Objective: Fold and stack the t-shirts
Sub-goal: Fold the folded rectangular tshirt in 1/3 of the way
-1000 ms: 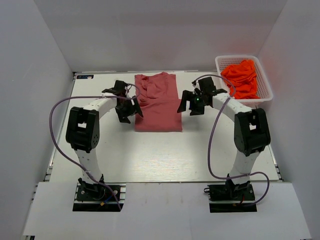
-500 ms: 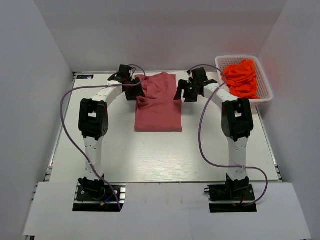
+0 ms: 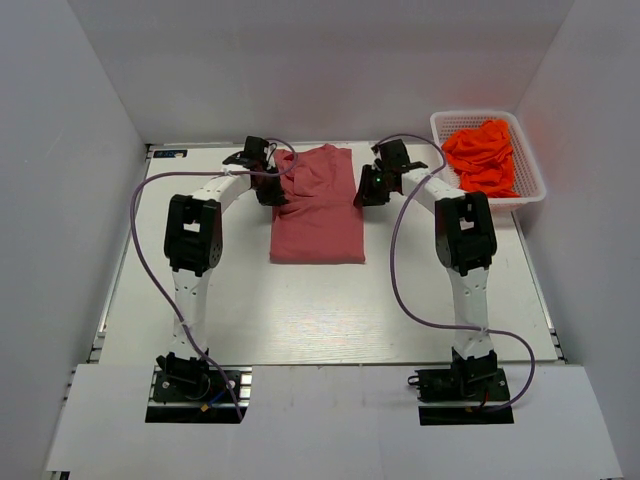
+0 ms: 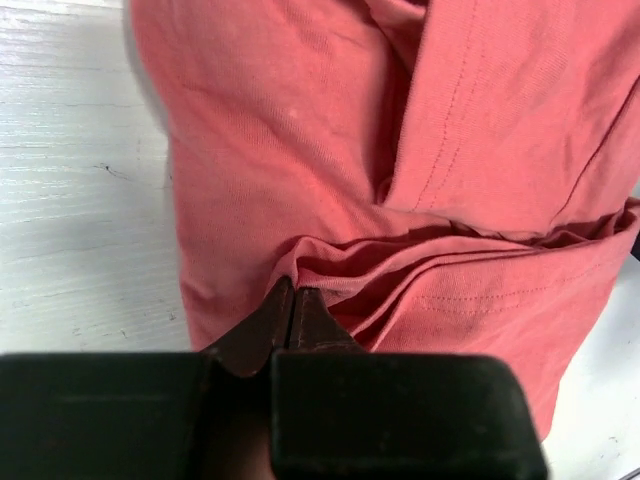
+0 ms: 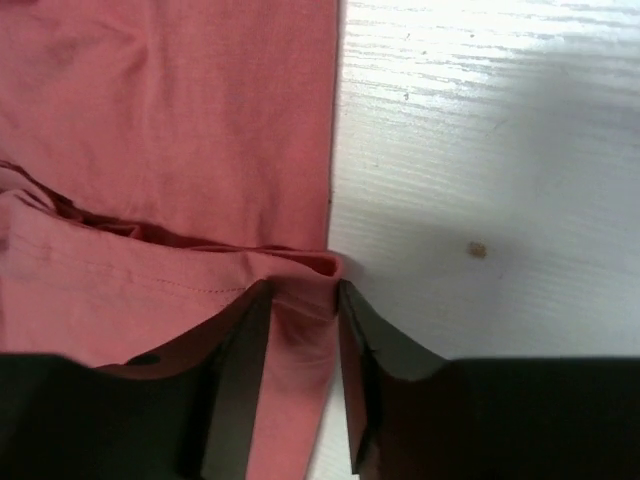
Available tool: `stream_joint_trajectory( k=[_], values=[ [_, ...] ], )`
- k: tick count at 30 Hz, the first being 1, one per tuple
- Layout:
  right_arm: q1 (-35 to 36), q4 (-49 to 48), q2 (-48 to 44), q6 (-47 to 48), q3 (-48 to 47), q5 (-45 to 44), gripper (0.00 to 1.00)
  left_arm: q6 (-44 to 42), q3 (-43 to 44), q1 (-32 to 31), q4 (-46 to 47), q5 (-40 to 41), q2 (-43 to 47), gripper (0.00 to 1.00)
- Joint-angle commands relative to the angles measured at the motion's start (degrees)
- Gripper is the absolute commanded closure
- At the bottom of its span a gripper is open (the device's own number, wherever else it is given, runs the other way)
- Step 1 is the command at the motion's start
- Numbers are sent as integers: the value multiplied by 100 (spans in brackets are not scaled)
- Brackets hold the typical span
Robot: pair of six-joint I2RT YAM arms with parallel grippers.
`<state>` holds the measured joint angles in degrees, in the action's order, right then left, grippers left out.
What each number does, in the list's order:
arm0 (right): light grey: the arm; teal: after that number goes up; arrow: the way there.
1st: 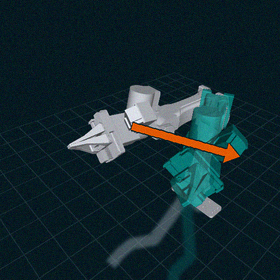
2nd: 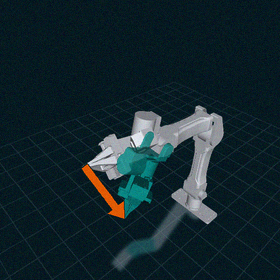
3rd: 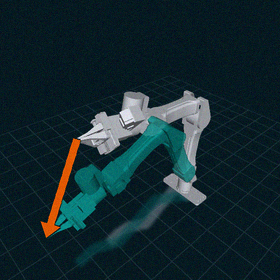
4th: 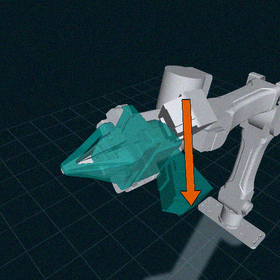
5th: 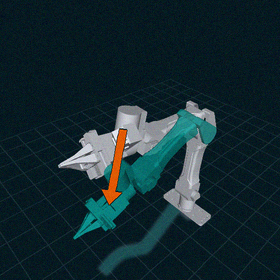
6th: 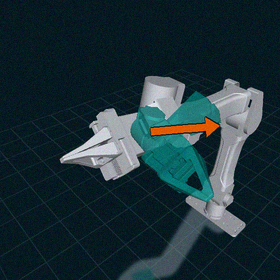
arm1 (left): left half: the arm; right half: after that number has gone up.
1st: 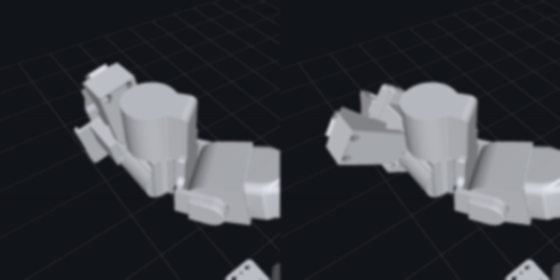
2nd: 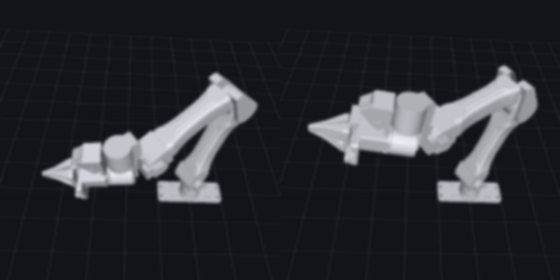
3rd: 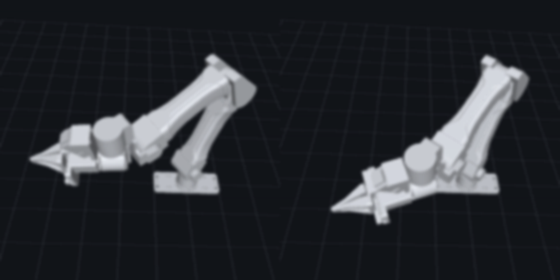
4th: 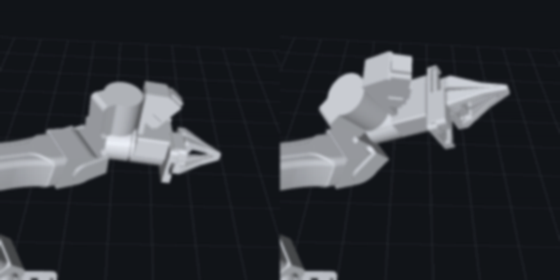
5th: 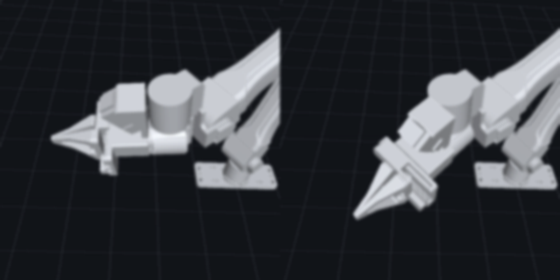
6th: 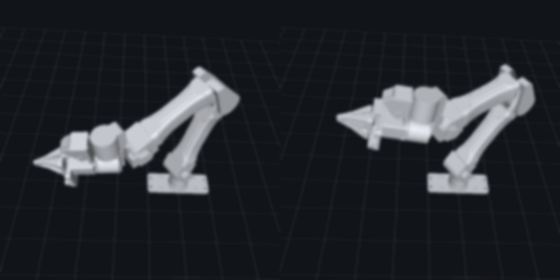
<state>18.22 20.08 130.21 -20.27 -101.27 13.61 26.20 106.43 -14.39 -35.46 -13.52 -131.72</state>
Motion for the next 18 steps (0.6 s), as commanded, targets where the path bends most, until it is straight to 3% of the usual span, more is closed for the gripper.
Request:
stream_joint_trajectory(
  k=[1, 5, 6, 7, 18],
  values=[
    [-20, -223, 153, 6, -261, 10, 63, 8, 185, -28, 31, -151, 358, 99],
    [-11, -311, 197, -20, -252, 89, 77, 8, 238, -28, -31, -151, 419, 100],
    [15, -329, 197, 5, -252, 90, 94, 8, 238, -28, -92, -151, 419, 100],
    [-11, -329, 180, -3, -244, 63, 100, 8, 238, -28, -92, -151, 480, 100],
    [24, -329, -1059, 41, 371, -376, 100, -44, 378, -28, -470, -46, 972, 100]
  ],
)
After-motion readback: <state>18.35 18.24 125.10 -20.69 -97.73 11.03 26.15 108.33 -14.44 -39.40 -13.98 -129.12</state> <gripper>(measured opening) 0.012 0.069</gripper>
